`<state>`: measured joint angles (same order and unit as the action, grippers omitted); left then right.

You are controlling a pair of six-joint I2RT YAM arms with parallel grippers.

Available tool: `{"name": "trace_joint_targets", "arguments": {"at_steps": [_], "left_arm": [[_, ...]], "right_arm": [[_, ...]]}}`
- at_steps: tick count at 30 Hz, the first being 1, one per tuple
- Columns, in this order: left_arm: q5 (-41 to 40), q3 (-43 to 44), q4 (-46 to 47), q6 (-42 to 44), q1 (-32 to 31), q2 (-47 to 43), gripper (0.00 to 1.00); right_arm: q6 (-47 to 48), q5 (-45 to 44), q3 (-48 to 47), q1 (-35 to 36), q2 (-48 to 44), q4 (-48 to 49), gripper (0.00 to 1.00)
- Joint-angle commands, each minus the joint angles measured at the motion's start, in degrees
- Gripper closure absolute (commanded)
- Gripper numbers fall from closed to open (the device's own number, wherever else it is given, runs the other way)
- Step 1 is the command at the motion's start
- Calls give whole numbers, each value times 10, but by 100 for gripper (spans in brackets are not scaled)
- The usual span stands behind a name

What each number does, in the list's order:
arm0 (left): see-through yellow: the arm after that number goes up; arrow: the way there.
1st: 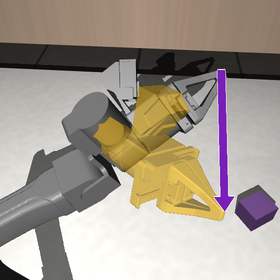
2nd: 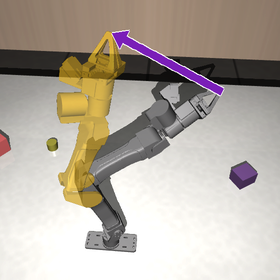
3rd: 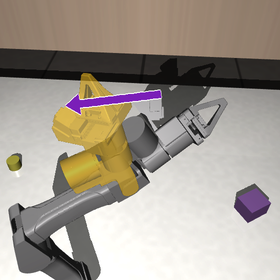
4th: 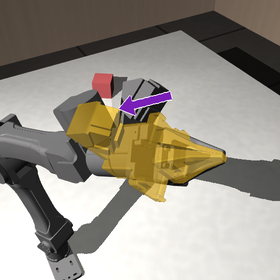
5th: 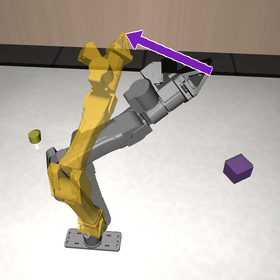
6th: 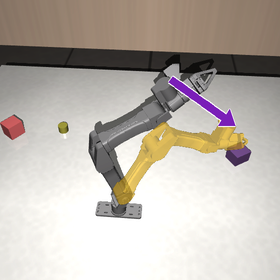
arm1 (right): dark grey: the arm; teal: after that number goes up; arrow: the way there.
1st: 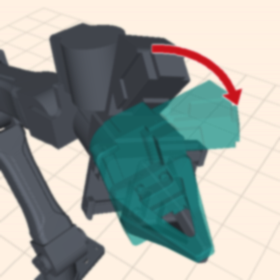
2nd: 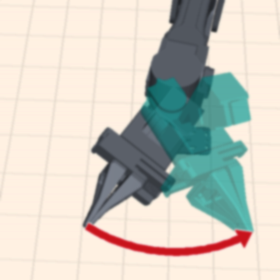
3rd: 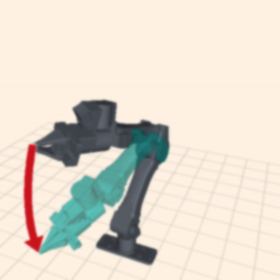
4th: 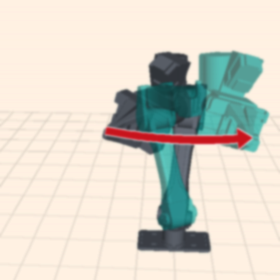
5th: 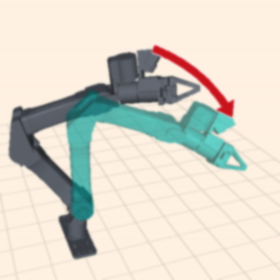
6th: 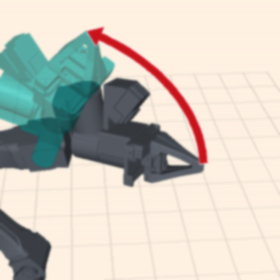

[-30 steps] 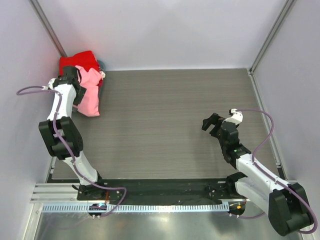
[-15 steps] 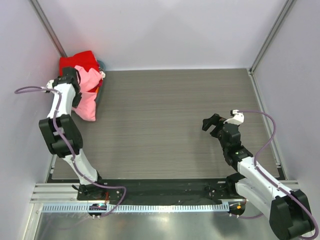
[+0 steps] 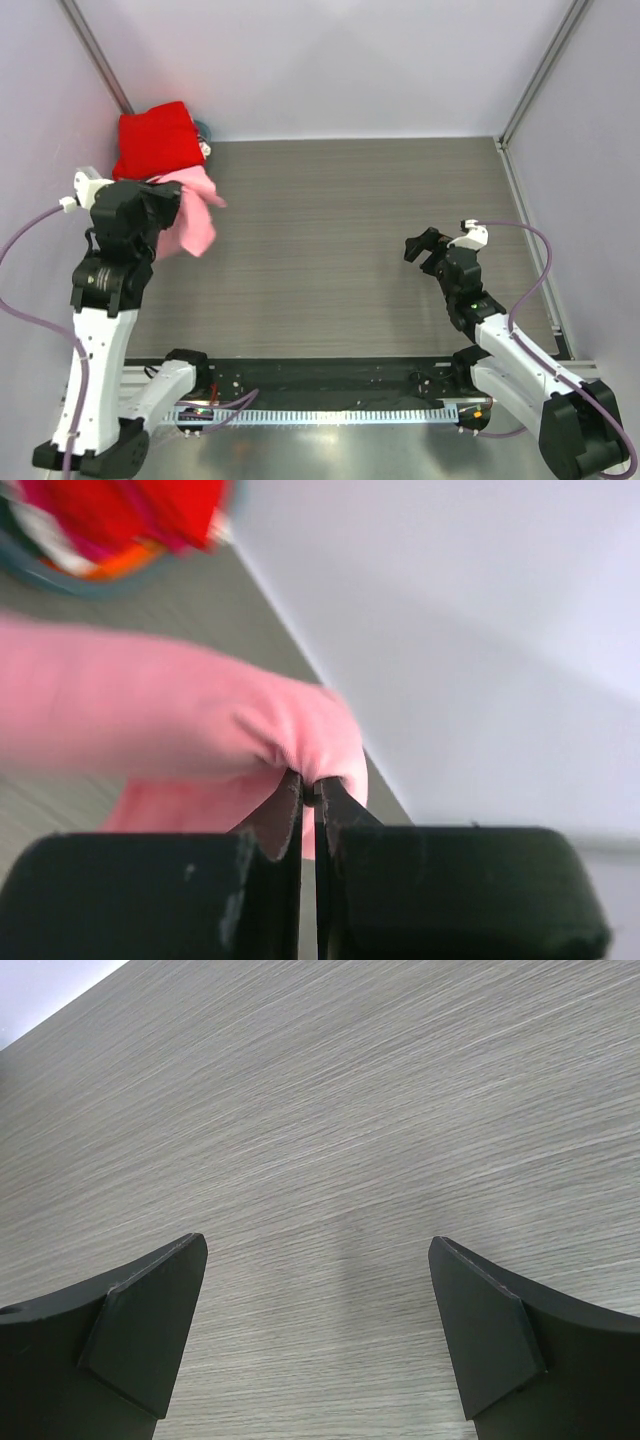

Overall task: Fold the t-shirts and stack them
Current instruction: Grab the tshirt from the pile, then move the tshirt to the center of the board

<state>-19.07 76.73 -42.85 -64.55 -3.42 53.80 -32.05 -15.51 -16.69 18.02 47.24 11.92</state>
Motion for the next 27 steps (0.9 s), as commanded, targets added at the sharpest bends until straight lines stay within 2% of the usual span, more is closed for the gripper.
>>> {"name": "trace_joint_targets", "arguments": {"at_steps": [1,3,5,7,9,11,13,16,17,20,21,22,23,24,25,27], "left_arm": [[-8,-11,93,-46,-98,-5,100],[2,-8,105,-66,-158,9,100],[-2,-6,129,-72,-206,51,100],[-15,0,154,-77,-284,104,100],[-24,19,173,-77,-356,143,100],[-17,60,207,-69,-397,195,100],[18,101,213,-45,-403,222,100],[29,147,198,-25,-399,233,97],[20,141,197,-21,-399,213,94],[-14,44,196,-28,-398,157,91],[-27,5,195,-34,-398,113,90],[-40,-70,191,-51,-398,83,77],[-54,-117,189,-64,-398,58,56],[-86,-158,184,-81,-397,8,10],[-98,-237,162,-103,-397,-12,1],[-119,-293,140,-114,-391,-52,0]], "right_arm": [[-6,-6,-1,2,-7,13,0],[-3,-10,-2,2,-14,9,0],[-2,-13,1,2,-22,6,0],[-3,-22,5,3,-27,7,0],[-6,-37,10,2,-37,1,0],[-7,-56,13,2,-49,-6,0],[-5,-55,17,2,-53,-3,0],[0,-54,17,2,-54,-5,0],[0,-57,17,2,-54,-4,0],[2,-57,15,2,-51,-5,0],[3,-57,15,2,-51,-7,0],[2,-57,15,2,-51,-6,0],[1,-55,15,3,-51,-5,0],[2,-52,15,2,-51,-5,0],[2,-50,16,2,-49,-3,0],[2,-39,17,2,-42,4,0]]}}
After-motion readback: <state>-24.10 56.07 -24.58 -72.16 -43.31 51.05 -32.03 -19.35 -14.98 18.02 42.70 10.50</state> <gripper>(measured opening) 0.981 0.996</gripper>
